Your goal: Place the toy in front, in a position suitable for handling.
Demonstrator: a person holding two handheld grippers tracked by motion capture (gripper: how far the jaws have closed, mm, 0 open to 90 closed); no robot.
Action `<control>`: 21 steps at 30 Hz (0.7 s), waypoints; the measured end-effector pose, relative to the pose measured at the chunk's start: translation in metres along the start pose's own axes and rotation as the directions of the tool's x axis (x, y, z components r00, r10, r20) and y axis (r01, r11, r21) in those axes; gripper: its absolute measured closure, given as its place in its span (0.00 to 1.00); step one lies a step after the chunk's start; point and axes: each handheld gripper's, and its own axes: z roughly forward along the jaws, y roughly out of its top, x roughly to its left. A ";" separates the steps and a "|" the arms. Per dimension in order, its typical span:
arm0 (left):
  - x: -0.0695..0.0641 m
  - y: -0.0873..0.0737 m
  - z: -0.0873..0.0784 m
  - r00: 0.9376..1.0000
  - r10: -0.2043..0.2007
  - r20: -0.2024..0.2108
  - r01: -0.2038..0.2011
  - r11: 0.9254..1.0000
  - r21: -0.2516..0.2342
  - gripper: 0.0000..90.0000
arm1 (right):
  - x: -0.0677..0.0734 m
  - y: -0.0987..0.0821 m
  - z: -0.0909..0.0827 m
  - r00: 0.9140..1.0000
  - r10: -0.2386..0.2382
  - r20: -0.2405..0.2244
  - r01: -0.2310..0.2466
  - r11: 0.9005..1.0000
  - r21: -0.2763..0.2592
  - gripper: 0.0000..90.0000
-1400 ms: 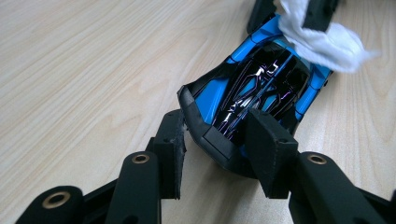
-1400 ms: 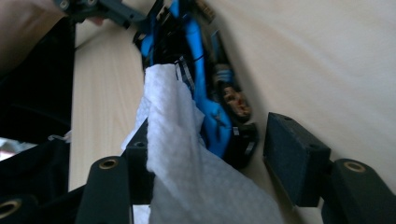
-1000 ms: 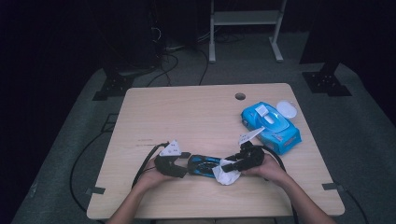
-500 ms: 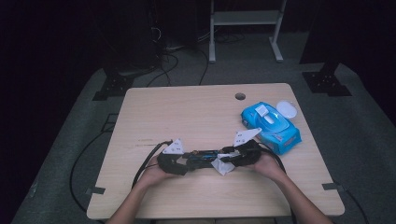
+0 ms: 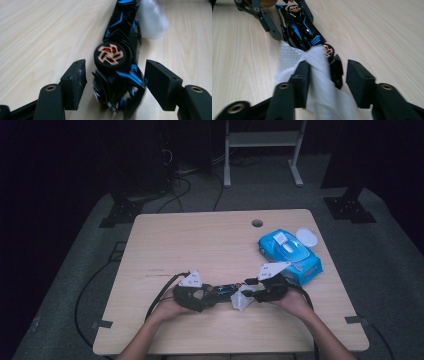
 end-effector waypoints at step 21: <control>-0.004 -0.003 -0.003 0.999 0.008 -0.043 -0.009 0.999 -0.041 0.64 | 0.025 0.057 0.044 0.994 0.051 0.095 -0.033 0.983 -0.181 0.96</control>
